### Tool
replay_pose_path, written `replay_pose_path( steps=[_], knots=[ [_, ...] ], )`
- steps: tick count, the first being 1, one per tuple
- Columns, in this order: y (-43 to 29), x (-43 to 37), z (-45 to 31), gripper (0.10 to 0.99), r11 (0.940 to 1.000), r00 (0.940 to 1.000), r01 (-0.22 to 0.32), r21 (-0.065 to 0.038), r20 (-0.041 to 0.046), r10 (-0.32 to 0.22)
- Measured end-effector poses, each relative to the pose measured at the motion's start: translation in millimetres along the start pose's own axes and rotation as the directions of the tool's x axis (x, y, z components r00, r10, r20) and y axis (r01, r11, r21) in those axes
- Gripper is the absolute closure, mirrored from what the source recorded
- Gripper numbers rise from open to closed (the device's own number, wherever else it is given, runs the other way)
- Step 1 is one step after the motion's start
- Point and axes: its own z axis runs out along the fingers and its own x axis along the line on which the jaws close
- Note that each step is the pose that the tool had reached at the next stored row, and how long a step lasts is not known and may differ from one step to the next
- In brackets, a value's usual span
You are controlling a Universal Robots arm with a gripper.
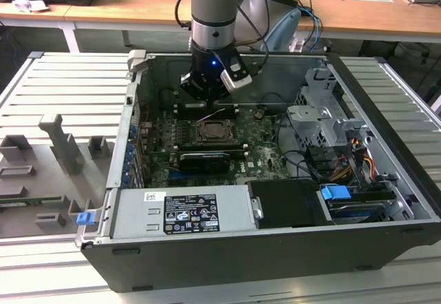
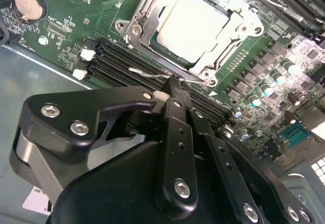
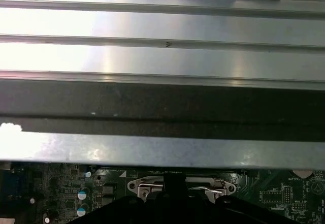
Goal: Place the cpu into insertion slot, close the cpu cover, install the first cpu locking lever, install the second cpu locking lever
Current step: 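Install the first cpu locking lever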
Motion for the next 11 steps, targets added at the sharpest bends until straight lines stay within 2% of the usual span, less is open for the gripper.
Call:
replay_pose_path(
  steps=[7, 9, 11],
  knots=[
    [0.1, -3.6, 2.5, 0.980, 1.0000, 1.0000, 0.000, -0.003, 0.0000, 0.000],
    [0.1, -3.8, 3.1, 0.980, 0.9999, 1.0000, 0.000, -0.013, 0.0005, 0.000],
    [0.0, -3.8, 3.3, 0.980, 0.9999, 1.0000, 0.000, -0.013, 0.0008, 0.000]
  ],
)
